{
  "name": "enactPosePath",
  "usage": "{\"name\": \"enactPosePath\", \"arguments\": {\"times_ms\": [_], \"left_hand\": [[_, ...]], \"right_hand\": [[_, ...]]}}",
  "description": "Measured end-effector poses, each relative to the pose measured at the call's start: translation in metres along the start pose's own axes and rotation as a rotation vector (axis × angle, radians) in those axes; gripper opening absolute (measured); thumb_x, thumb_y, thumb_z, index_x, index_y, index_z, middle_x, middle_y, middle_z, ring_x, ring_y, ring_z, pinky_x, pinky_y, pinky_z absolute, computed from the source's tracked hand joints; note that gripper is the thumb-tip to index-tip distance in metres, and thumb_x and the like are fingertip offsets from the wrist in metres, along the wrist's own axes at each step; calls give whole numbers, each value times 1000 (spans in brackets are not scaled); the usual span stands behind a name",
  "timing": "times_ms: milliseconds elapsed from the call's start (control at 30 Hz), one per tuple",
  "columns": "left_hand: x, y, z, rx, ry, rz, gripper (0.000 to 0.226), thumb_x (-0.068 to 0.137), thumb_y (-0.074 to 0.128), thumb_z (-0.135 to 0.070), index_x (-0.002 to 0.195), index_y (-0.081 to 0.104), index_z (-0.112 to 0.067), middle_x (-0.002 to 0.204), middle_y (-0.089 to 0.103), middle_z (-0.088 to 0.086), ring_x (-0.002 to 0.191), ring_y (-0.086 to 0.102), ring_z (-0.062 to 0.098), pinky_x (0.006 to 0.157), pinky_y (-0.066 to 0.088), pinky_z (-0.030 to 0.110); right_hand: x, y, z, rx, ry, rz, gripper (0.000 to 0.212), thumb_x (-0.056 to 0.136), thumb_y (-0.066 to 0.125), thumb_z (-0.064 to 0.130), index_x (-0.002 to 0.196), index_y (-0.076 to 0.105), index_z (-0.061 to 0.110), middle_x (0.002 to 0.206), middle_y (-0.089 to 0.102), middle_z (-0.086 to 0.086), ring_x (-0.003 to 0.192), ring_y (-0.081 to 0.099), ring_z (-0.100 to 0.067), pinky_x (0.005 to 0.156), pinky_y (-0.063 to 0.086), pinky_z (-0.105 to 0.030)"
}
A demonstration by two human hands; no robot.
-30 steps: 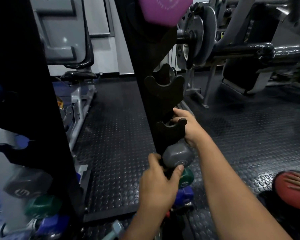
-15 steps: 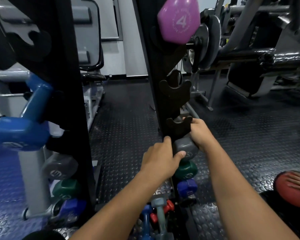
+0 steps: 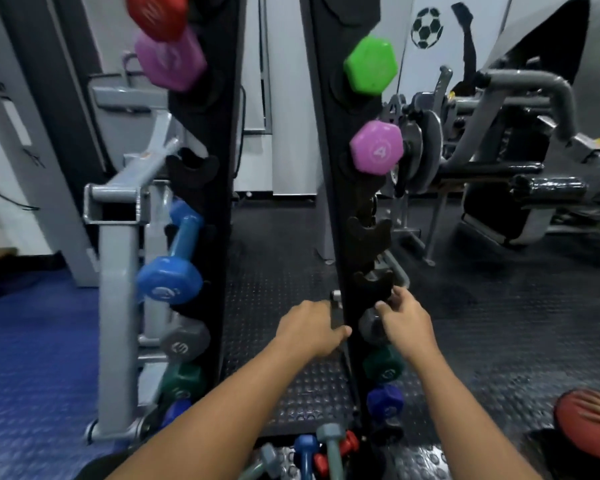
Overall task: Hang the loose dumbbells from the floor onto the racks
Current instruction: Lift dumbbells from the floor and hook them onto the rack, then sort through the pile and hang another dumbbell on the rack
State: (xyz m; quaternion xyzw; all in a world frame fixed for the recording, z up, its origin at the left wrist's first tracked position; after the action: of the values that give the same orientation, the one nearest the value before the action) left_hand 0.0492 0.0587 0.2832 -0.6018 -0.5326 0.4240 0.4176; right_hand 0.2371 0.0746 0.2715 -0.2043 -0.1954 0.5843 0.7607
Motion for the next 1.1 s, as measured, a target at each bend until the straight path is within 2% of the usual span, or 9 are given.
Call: {"name": "enactPosePath", "arguments": {"times_ms": [100, 167, 233, 300, 567, 700, 833, 1033, 1100], "left_hand": [[-19, -10, 21, 11, -44, -4, 59, 92, 59, -68, 124, 55, -18, 118, 66, 7, 105, 64, 31, 84, 57, 45], [-33, -17, 35, 23, -76, -21, 62, 92, 58, -68, 130, 53, -19, 121, 65, 8, 107, 64, 33, 86, 58, 47], [-47, -26, 49, 23, -91, -46, 64, 93, 58, -66, 137, 50, -19, 125, 64, 9, 111, 63, 34, 86, 58, 47], [-60, -33, 61, 18, -96, -72, 65, 94, 58, -65, 139, 48, -20, 127, 64, 9, 113, 63, 33, 87, 56, 46], [-104, -52, 103, 38, -103, -166, 63, 94, 56, -66, 139, 46, -22, 131, 60, 6, 112, 62, 28, 90, 56, 48], [-126, -54, 134, 57, -107, -164, 58, 93, 56, -67, 130, 48, -23, 125, 60, 5, 112, 61, 26, 92, 55, 46], [-146, -75, 165, 73, -135, -200, 51, 91, 60, -65, 121, 54, -24, 115, 64, 1, 105, 64, 23, 87, 56, 42], [-165, -127, 214, 232, -271, -192, 44, 91, 63, -58, 117, 61, -23, 114, 67, 4, 103, 67, 29, 79, 55, 39], [-166, -151, 230, 269, -324, -241, 43, 92, 61, -56, 121, 58, -24, 122, 67, 6, 109, 65, 31, 84, 56, 40]], "right_hand": [[-25, 9, 3, -58, 0, 25, 65, 100, 63, 31, 158, 38, 15, 138, 63, -11, 117, 61, -29, 86, 44, -32], [-40, 16, 7, -61, -24, 30, 69, 98, 66, 30, 157, 38, 11, 144, 58, -13, 132, 54, -33, 98, 47, -38], [-54, 25, 15, -66, -43, 37, 74, 96, 68, 32, 158, 36, 10, 157, 45, -14, 147, 39, -34, 115, 40, -45], [-66, 32, 24, -93, -80, 55, 75, 96, 68, 33, 159, 35, 10, 161, 40, -14, 151, 31, -33, 119, 35, -47], [-100, 55, 78, -98, -265, 197, 65, 99, 66, 38, 157, 40, 22, 155, 48, -5, 137, 51, -26, 110, 46, -42], [-116, 64, 103, -106, -391, 277, 60, 100, 64, 36, 155, 43, 22, 155, 48, -1, 141, 46, -21, 113, 41, -36], [-128, 70, 131, -126, -509, 319, 58, 100, 63, 38, 153, 44, 27, 154, 47, 5, 140, 45, -14, 104, 35, -23], [-143, 72, 175, -106, -668, 366, 56, 99, 63, 39, 152, 45, 31, 153, 46, 12, 139, 42, -4, 105, 31, -18], [-147, 72, 188, -91, -723, 360, 57, 99, 63, 38, 152, 45, 30, 152, 46, 13, 133, 39, 4, 105, 30, -17]]}}
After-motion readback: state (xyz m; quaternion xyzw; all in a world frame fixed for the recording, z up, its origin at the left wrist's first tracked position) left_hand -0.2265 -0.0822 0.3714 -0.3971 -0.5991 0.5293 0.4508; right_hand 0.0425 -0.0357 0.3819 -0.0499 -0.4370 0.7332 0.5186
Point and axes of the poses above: each hand's wrist, its own x-axis towards the middle knuckle, its own y-axis out of the palm, z = x × y, the point moved 2 cm from there along x, towards the middle knuckle
